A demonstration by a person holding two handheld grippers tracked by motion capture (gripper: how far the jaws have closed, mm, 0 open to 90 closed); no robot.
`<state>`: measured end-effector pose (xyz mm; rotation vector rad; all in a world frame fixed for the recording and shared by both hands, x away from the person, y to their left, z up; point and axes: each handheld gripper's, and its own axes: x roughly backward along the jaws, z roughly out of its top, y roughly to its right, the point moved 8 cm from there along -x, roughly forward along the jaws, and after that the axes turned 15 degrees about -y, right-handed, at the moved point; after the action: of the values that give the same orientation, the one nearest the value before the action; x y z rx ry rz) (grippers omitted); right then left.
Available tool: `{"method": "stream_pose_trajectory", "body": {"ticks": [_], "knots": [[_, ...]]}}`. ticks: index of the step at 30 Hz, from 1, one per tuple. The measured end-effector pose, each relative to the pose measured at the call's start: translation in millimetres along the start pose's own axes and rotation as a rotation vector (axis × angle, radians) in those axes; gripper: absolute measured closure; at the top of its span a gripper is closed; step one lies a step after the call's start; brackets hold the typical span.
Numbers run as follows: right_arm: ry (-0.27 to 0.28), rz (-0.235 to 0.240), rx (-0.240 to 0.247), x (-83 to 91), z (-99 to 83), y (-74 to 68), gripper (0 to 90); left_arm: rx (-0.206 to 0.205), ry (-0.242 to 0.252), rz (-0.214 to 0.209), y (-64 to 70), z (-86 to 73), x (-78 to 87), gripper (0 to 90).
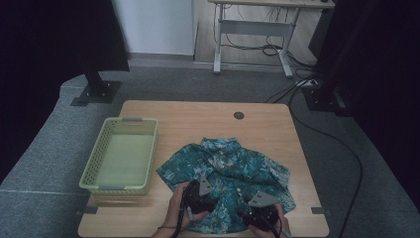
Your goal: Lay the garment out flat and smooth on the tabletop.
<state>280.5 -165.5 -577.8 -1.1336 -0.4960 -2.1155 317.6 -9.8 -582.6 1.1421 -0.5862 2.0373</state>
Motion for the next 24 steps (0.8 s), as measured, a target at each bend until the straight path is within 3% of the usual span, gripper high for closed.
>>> {"method": "stream_pose_trajectory", "body": {"ticks": [3, 7, 9, 12, 15, 20, 24], "knots": [[0.003, -0.032, -0.038, 4.2, 1.2, 20.0, 47.9, 0.005, -0.018, 0.001, -1.2, -4.9, -4.7, 43.6], [0.01, -0.056, -0.098, 7.8, 0.4, 46.5, 47.7, 0.004, -0.046, 0.035, -4.2, -11.1, -9.0, 44.4], [0.014, -0.061, -0.123, 10.9, 0.7, 57.5, 47.7, 0.007, -0.058, 0.032, -5.0, -14.4, -12.3, 44.5], [0.013, -0.073, -0.138, 15.8, 3.5, 71.8, 47.5, 0.035, -0.036, -0.01, -7.1, -16.4, -13.6, 45.1], [0.01, -0.09, -0.145, 19.6, 7.4, 84.4, 47.2, 0.027, -0.018, -0.012, -8.2, -18.4, -13.3, 45.4], [0.009, -0.115, -0.165, 24.4, 13.6, 105.6, 46.6, 0.01, -0.049, -0.02, -14.1, -24.0, -9.0, 46.1], [-0.008, -0.115, -0.203, 21.5, 10.7, 122.8, 46.1, -0.041, -0.065, -0.05, -23.1, -38.4, -0.2, 46.2]]}}
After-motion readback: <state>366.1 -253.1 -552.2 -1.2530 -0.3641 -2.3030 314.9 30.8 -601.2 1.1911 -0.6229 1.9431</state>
